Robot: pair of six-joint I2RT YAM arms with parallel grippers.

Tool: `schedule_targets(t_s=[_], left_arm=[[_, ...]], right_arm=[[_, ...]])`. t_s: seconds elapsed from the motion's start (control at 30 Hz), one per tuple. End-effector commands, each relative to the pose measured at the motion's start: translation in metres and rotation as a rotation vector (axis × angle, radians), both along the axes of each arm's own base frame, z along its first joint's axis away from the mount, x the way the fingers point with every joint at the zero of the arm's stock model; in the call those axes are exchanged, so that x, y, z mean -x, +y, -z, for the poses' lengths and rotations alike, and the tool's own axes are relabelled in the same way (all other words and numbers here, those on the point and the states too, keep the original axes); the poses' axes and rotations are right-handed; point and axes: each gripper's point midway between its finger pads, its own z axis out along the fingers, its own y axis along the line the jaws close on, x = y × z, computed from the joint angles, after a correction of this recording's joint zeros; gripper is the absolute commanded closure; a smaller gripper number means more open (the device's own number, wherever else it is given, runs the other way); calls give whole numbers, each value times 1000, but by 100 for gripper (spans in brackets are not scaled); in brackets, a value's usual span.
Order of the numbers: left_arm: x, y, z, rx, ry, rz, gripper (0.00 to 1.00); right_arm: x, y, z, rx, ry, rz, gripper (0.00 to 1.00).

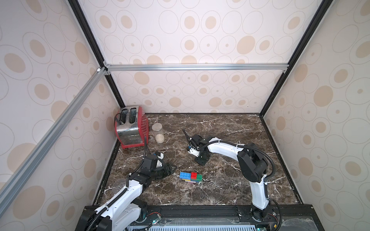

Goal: Assemble a heart with lego
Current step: Adjust the lego brick at the center of the board, then assemble the lego brick with the lego brick.

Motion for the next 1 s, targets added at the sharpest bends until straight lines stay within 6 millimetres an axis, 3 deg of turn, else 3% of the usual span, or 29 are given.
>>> schedule_targets(t_s=[0.0,0.13,0.3,0.43,0.57,0.77,0.97], left_arm=[[0,0,-1,10,-1,-3,34],[-1,0,-1,8,-3,-7,34],[-1,1,-2,3,-5,-13,34],[-1,2,1,-1,7,-19,34],[0,4,3,-12,21,-28,35],[6,10,4,-23,20,-41,34],[8,12,4,-17,11,-49,34]], right_arm=[[3,-3,3,26,23,-10,66],[0,-6,-5,36,-4,-13,70],[-2,-4,-43,-8,-58,-37,73],[12,13,-79,-64,-112,-159,73],[30,37,-99,-98,-132,-276,73],[61,67,-108,-130,-96,-410,73],[89,77,-103,-115,-24,-478,73]])
